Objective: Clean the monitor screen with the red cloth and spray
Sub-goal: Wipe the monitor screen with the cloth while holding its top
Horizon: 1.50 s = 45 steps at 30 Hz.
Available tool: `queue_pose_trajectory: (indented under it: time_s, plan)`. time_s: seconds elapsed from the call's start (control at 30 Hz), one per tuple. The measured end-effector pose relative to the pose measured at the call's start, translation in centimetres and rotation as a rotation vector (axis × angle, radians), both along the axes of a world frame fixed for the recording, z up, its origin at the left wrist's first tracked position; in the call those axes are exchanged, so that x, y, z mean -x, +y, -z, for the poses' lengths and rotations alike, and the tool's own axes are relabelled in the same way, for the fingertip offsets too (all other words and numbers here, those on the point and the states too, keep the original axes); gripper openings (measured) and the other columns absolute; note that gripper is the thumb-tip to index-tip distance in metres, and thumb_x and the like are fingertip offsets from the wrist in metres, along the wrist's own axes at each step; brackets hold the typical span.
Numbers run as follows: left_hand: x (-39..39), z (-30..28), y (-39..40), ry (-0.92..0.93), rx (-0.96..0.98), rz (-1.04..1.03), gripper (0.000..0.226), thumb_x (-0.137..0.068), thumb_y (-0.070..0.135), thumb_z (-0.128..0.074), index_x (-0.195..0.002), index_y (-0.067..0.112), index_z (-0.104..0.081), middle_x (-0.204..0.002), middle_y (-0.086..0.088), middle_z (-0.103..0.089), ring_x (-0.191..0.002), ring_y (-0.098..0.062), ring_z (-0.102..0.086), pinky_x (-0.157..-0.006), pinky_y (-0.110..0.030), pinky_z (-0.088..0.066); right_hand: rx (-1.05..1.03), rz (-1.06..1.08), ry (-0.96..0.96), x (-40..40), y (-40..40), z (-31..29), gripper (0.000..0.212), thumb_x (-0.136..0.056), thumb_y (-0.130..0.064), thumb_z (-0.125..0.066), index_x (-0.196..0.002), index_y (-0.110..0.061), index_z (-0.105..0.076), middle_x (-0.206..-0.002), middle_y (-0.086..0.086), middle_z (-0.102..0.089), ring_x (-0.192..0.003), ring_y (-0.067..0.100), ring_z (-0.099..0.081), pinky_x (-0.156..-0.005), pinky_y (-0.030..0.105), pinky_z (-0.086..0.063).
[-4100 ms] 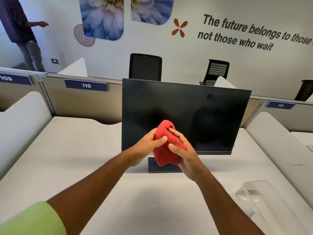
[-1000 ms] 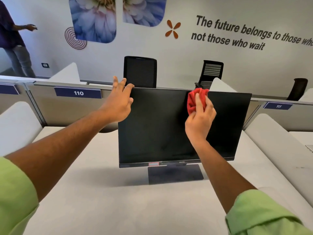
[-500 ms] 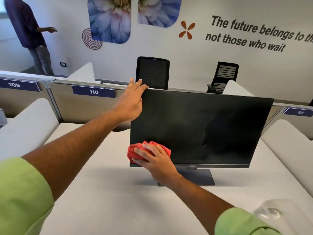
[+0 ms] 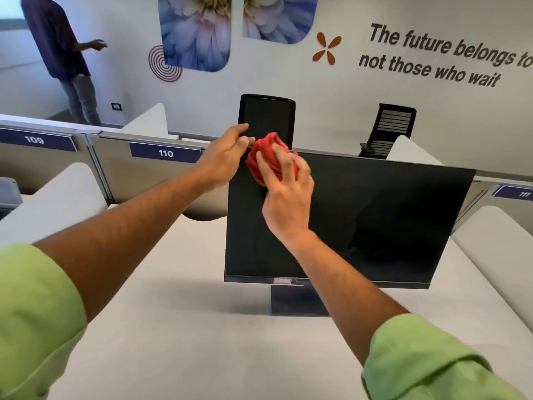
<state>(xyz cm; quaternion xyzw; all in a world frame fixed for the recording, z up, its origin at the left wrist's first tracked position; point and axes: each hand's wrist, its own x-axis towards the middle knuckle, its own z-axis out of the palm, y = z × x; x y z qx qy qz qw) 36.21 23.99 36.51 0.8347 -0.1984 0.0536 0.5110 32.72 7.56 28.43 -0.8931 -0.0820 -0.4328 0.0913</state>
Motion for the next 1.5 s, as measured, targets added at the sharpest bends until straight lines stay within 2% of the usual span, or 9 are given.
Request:
queue_pose_trajectory:
  time_s: [0.23,0.4,0.47,0.53,0.83,1.07,1.27,1.37,1.5]
  plan:
    - [-0.3,-0.1,0.9,0.068,0.009,0.002,0.066,-0.103,0.051,-0.016,-0.145,0.013,-0.05,-0.126,0.027,-0.053,-0.133,-0.005,-0.037,-0.122,-0.039,-0.02,0.32,-0.266,0.135,2.5,2.7,8.8,0.056,-0.105,-0.014,-0.037,-0.158,-0.033,-0.04,-0.167,0.0,-0.033,-0.15,0.036,-0.032,-0.123,0.056,-0.025]
    - [-0.9,-0.6,1.6,0.181,0.089,0.079,0.052,-0.105,0.055,-0.012,-0.132,0.039,-0.053,-0.159,0.003,-0.038,-0.15,-0.019,-0.024,-0.124,-0.051,-0.012,0.667,-0.458,0.24,5.0,-0.5,14.0,0.047,-0.11,-0.023,-0.038,-0.156,-0.031,-0.042,-0.166,-0.003,-0.033,-0.15,0.033,-0.036,-0.117,0.053,-0.038]
    - [-0.8,-1.1,1.4,0.202,0.103,0.121,0.043,-0.104,0.056,-0.013,-0.123,0.045,-0.049,-0.159,0.001,-0.038,-0.151,-0.019,-0.023,-0.125,-0.049,-0.012,0.654,-0.435,0.215,4.2,-0.9,12.4,0.054,-0.108,-0.016,-0.037,-0.16,-0.031,-0.035,-0.167,-0.001,-0.031,-0.15,0.034,-0.034,-0.117,0.051,-0.037]
    - [-0.8,-1.4,1.3,0.221,0.099,0.127,0.055,-0.104,0.057,-0.014,-0.145,0.032,-0.041,-0.15,0.01,-0.048,-0.149,-0.015,-0.024,-0.123,-0.042,-0.014,0.531,-0.348,0.139,3.1,-0.6,9.5,0.056,-0.109,-0.013,-0.027,-0.161,-0.032,-0.033,-0.166,0.002,-0.033,-0.148,0.036,-0.036,-0.112,0.05,-0.036]
    - [-1.5,-1.6,1.7,0.259,0.062,0.109,0.076,-0.101,0.064,-0.022,-0.156,0.011,-0.026,-0.157,-0.01,-0.04,-0.143,-0.025,-0.039,-0.117,-0.037,-0.029,0.124,-0.075,-0.009,-1.4,1.1,0.5,0.076,-0.092,-0.012,-0.065,-0.159,-0.034,-0.037,-0.167,0.001,-0.029,-0.149,0.034,-0.032,-0.111,0.049,-0.035]
    - [-1.4,-1.0,2.3,0.262,0.093,0.129,0.063,-0.106,0.052,-0.018,-0.154,0.012,-0.028,-0.144,0.004,-0.057,-0.141,-0.016,-0.039,-0.117,-0.04,-0.024,0.384,-0.212,0.098,2.5,0.8,9.7,0.057,-0.109,-0.012,-0.03,-0.162,-0.034,-0.033,-0.167,0.0,-0.033,-0.151,0.036,-0.029,-0.126,0.055,-0.02]
    - [-0.9,-1.0,1.8,0.192,0.035,0.126,0.047,-0.096,0.064,-0.024,-0.122,0.04,-0.055,-0.147,0.002,-0.054,-0.142,-0.019,-0.038,-0.122,-0.049,-0.021,0.523,-0.358,0.305,7.9,-0.8,18.5,0.069,-0.094,-0.014,-0.071,-0.154,-0.035,-0.046,-0.163,-0.008,-0.036,-0.15,0.029,-0.034,-0.119,0.053,-0.039]
    - [-0.4,-0.5,1.9,0.121,-0.017,0.095,0.036,-0.101,0.059,-0.027,-0.107,0.044,-0.06,-0.145,0.001,-0.053,-0.13,-0.016,-0.046,-0.114,-0.043,-0.033,0.54,-0.383,0.315,8.1,-1.0,18.3,0.076,-0.087,-0.019,-0.083,-0.153,-0.035,-0.048,-0.162,-0.008,-0.036,-0.149,0.026,-0.033,-0.117,0.05,-0.04]
    - [-0.3,-0.2,1.2,0.023,-0.063,0.074,0.043,-0.107,0.046,-0.031,-0.123,0.029,-0.066,-0.142,0.005,-0.054,-0.129,-0.013,-0.048,-0.112,-0.035,-0.034,0.576,-0.373,0.105,5.7,-2.9,13.4,0.043,-0.105,-0.017,-0.051,-0.142,-0.038,-0.06,-0.155,-0.007,-0.052,-0.141,0.027,-0.048,-0.106,0.045,-0.046]
